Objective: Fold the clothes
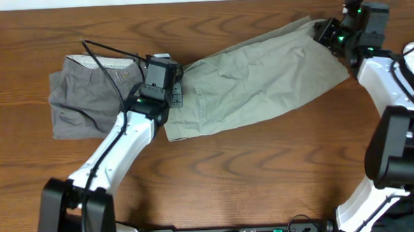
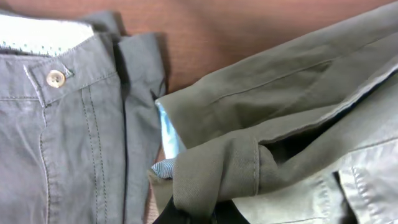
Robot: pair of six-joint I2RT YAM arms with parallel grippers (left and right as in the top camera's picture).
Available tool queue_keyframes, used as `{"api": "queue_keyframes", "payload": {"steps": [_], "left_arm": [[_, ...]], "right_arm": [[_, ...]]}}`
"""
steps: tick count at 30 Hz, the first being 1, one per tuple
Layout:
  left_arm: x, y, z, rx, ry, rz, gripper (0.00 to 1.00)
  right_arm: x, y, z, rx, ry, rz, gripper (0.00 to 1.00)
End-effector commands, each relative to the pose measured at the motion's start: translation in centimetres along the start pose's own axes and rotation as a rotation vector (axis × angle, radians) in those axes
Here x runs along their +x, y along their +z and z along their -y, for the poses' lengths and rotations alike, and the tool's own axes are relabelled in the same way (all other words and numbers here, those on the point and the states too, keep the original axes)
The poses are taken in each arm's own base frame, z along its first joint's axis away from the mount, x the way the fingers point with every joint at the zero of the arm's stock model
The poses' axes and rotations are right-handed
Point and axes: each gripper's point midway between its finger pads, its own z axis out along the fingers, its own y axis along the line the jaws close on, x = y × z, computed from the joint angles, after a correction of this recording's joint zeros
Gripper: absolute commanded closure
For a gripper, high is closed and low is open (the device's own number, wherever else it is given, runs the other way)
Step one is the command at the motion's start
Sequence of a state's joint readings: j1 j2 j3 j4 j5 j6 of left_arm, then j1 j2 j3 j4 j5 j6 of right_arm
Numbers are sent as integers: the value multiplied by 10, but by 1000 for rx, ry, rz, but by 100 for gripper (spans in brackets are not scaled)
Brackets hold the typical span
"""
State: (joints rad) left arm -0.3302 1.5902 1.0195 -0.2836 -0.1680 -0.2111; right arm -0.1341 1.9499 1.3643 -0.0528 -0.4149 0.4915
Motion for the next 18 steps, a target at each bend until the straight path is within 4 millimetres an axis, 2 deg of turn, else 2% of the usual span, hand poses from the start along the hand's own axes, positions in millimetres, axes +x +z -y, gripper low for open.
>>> {"api": "queue_keyframes", "payload": {"steps": [1, 7, 12, 13, 15, 16, 17, 18], "left_arm": [[9, 17, -17, -72, 28, -35, 94], [16, 45, -28, -97, 7, -58, 93], [11, 60, -31, -100, -14, -29, 84], [9, 61, -31, -100, -17, -22, 77], [5, 62, -33, -100, -26, -7, 58], [4, 62, -35, -102, -30, -2, 37], [1, 61, -37, -105, -36, 3, 26], [-1, 59, -41, -113, -41, 0, 19]], "right_arm": [[5, 19, 7, 14, 24, -2, 99], [23, 42, 21, 21, 29, -31, 99], [33, 54, 23, 16, 42, -44, 99], [32, 54, 22, 11, 37, -37, 99], [29, 55, 20, 5, 32, -25, 99], [27, 55, 19, 0, 29, -18, 95], [24, 54, 18, -10, 26, -10, 87], [22, 53, 18, -18, 25, -5, 74]]}}
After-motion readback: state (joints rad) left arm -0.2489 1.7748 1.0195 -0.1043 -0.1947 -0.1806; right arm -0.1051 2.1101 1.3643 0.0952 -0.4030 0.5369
